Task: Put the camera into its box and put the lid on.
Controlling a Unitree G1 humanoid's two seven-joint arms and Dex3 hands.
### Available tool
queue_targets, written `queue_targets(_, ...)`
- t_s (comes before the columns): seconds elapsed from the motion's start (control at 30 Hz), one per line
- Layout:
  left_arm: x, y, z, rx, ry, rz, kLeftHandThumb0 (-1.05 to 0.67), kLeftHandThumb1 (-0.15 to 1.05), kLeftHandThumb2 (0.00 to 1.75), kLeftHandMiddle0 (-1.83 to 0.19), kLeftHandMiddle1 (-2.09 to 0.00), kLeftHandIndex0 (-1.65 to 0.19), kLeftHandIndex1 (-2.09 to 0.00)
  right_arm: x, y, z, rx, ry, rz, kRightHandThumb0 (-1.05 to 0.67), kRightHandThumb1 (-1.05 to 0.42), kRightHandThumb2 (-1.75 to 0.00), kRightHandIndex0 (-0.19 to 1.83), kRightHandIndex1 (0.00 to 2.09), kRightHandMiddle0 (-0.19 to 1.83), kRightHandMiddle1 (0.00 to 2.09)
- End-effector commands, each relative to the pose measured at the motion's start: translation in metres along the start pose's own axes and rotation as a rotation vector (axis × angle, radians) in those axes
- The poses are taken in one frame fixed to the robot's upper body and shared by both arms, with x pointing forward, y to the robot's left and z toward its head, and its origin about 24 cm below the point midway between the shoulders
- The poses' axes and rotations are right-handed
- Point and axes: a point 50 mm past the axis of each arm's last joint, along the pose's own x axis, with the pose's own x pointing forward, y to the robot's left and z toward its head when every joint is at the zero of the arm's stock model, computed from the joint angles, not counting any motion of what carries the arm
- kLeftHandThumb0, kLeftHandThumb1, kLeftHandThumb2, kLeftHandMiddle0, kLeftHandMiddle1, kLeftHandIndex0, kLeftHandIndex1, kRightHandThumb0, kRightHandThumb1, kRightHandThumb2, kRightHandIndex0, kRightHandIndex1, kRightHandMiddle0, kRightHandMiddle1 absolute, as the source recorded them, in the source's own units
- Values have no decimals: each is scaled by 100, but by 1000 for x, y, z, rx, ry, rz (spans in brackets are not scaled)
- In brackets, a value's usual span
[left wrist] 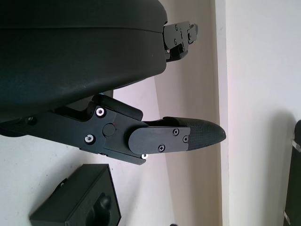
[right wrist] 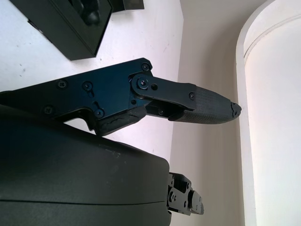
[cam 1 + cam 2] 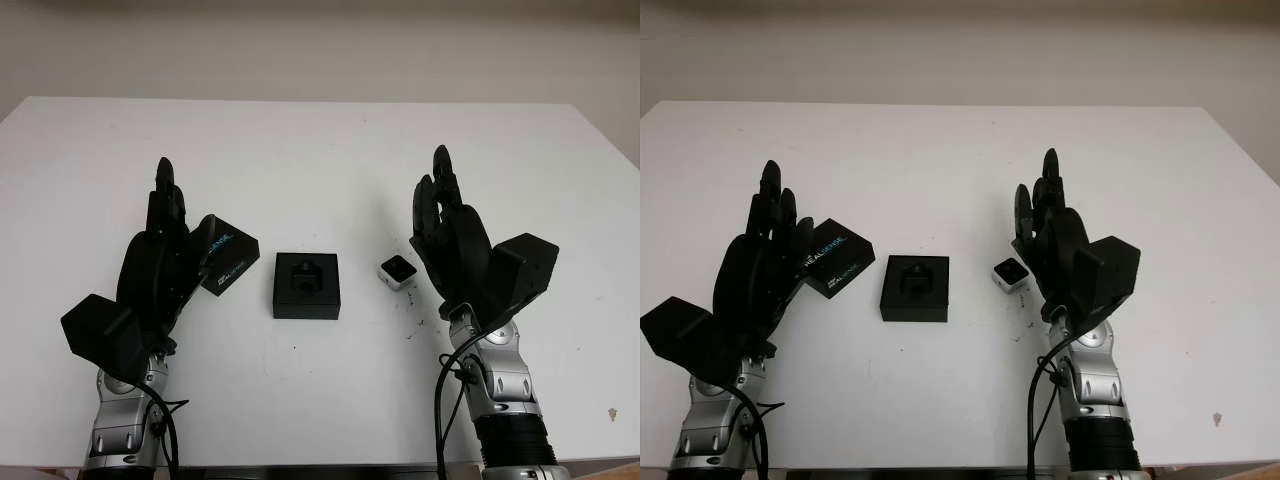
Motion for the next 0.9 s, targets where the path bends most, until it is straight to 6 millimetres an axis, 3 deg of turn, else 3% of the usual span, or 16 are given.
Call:
queue_targets(0.0, -3, -1, 3, 5, -19, 15, -63, 105, 43, 18, -4, 19, 0, -4, 1, 1, 6, 1, 4, -71, -105, -61, -19, 0, -19, 0)
queue_targets(0.17, 2, -2, 2, 9, -30, 27, -62, 105, 44, 17, -5, 18, -1, 2, 1, -2, 44, 51, 15, -70, -105, -58, -17, 2, -19, 0)
queue_targets(0.3, 6, -3, 1, 0, -35, 35, -63, 105, 42, 16, -6, 18, -3, 10, -1, 0, 63, 54, 66, -71, -105, -42, -13, 5, -18, 3)
queue_targets(0.33, 5, -3, 1, -1, -34, 40, -62, 105, 42, 15, -6, 17, -3, 12, -2, 2, 43, 46, 65, -71, -105, -30, -6, 9, -15, 5)
queue_targets(0.47, 1, -3, 0, -7, -35, 46, -60, 105, 43, 15, -6, 17, -3, 18, -15, 20, -91, 0, 98, -57, -95, -7, 5, 14, -2, 12)
queue_targets(0.7, -3, -3, 0, -2, -41, 53, -62, 105, 41, 14, -6, 17, -4, 37, -44, 68, -420, -57, 271, -32, -85, -3, 13, 16, 11, 20)
queue_targets(0.73, -3, -3, 0, -3, -41, 54, -62, 105, 41, 15, -6, 17, -4, 40, -46, 73, -448, -50, 291, -29, -83, -4, 14, 17, 8, 26)
queue_targets(0.8, -3, -2, 1, -3, -44, 57, -61, 105, 41, 14, -6, 17, -4, 43, -49, 82, -521, -28, 322, -31, -80, -5, 14, 20, -11, 66)
queue_targets(0.87, -4, -2, 1, -6, -44, 57, -61, 105, 41, 14, -6, 17, -4, 44, -51, 87, -592, -10, 344, -35, -79, -5, 15, 21, -17, 76)
